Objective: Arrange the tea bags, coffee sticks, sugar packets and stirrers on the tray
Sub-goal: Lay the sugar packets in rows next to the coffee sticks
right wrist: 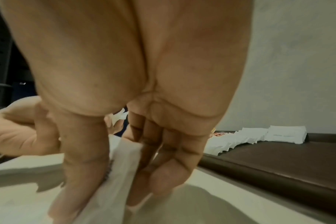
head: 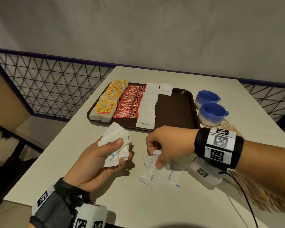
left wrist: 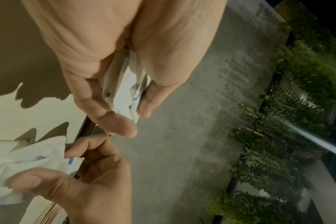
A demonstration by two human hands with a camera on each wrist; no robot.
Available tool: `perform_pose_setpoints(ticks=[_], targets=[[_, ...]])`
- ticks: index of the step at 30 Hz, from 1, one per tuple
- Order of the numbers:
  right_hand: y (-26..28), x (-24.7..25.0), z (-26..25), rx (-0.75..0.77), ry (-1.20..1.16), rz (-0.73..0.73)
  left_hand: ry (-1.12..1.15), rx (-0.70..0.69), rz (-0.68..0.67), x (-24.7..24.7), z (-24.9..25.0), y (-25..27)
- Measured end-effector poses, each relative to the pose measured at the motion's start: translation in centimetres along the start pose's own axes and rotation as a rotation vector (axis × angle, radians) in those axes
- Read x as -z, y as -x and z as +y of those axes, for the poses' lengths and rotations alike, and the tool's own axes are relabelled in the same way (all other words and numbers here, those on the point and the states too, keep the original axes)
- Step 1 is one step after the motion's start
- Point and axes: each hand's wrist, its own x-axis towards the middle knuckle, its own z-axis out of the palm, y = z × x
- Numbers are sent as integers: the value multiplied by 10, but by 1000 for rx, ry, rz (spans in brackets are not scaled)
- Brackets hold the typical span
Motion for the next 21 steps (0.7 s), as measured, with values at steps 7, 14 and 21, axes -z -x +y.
perform_pose_setpoints(ticks=[7,14,21], targets=[[10,10,-13,49,-92,-119,-14,-17,2,3,1,0],[5,-15,-30,131,245,-122,-20,-24,0,2,2,-1],[4,-16,-28,108,92,-116,-21,-14,-5,3,-1,-5]])
